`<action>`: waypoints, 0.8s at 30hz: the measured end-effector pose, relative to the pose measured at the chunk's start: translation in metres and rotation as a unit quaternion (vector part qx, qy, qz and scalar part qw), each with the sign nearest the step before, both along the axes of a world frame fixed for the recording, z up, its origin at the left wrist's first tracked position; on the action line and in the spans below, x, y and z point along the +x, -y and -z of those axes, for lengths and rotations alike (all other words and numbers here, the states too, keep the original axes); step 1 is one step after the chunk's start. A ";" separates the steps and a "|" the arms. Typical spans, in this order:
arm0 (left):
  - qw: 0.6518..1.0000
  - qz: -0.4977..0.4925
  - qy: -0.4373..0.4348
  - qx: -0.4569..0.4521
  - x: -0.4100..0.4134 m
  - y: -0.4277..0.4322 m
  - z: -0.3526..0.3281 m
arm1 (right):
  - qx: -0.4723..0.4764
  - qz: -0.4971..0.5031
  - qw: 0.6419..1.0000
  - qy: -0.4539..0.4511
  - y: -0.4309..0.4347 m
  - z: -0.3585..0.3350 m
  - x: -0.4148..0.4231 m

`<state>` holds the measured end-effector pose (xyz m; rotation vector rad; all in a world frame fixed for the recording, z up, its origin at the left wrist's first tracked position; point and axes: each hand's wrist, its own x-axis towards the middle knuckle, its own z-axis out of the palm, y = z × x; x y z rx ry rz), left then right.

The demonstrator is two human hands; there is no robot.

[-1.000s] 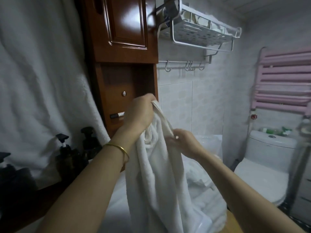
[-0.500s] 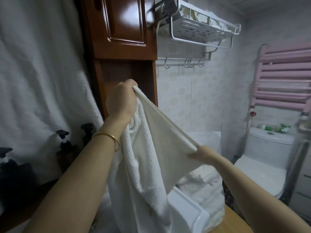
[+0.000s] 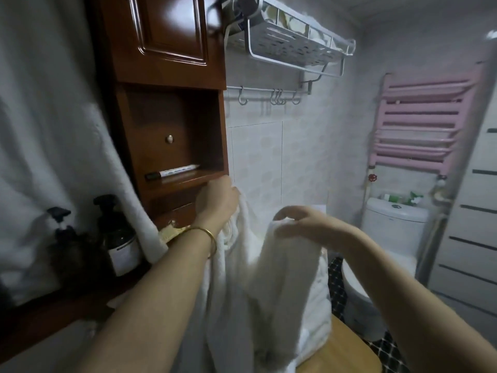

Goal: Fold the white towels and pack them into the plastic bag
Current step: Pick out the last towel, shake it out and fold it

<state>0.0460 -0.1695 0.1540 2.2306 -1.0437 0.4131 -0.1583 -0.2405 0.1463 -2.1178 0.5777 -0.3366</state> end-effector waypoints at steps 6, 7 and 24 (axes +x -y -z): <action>0.958 0.089 -0.272 -0.002 -0.017 0.024 0.066 | 0.164 -0.009 0.975 0.150 -0.011 0.038 0.006; 0.937 0.079 -0.338 -0.038 -0.019 0.020 0.071 | 0.186 -0.024 0.973 0.131 -0.010 0.045 0.003; 0.934 0.118 -0.326 -0.083 -0.028 -0.087 0.116 | -0.312 -0.019 0.948 -0.059 -0.036 0.093 0.036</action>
